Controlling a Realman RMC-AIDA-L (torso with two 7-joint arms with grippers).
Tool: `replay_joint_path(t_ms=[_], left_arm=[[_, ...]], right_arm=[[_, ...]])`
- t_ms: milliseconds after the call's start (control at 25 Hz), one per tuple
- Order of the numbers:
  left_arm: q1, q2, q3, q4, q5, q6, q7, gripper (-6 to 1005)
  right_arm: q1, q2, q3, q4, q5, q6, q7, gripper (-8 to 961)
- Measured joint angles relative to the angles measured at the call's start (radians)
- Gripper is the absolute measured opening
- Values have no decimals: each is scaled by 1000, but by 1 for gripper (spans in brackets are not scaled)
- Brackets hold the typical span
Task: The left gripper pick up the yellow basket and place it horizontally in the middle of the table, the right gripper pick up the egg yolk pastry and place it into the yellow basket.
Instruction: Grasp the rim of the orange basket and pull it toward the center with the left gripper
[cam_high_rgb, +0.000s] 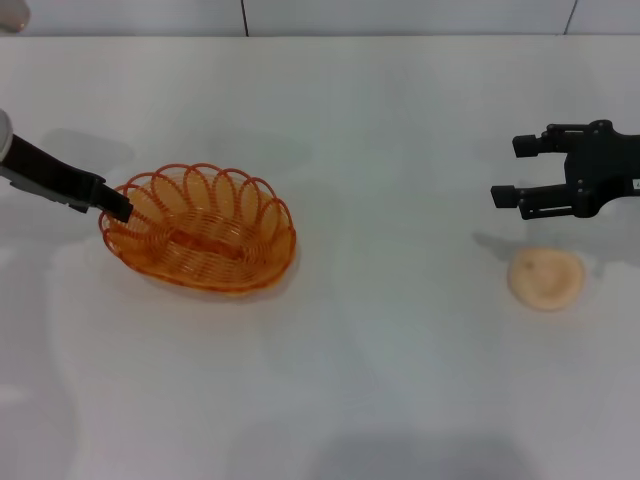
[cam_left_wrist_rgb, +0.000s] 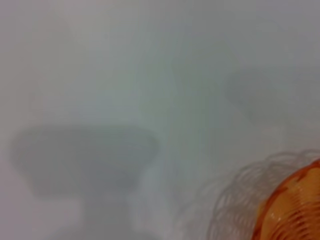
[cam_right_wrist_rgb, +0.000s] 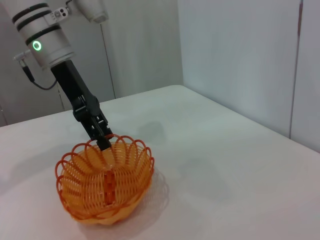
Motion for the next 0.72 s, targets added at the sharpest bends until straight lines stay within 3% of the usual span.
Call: replay_joint_path(t_ms=[320,440,640,720], left_arm=[[2,-5,0,-17,-7,-22,4,615],[6,-8,0,-18,-19,-29,4,400],[7,-10,0,-19,-27,-34,0,167],[7,-15,-1,-19,-34,-34,-1,137]], right_arm=[[-4,-2,1,-2,0,0,-6,793],[-9,-1,1,-6,0,0,-10,793],[-9,-2,1,-6,2,-1,-10,793],[-10,-2,1,-6,3,-1,-10,793]])
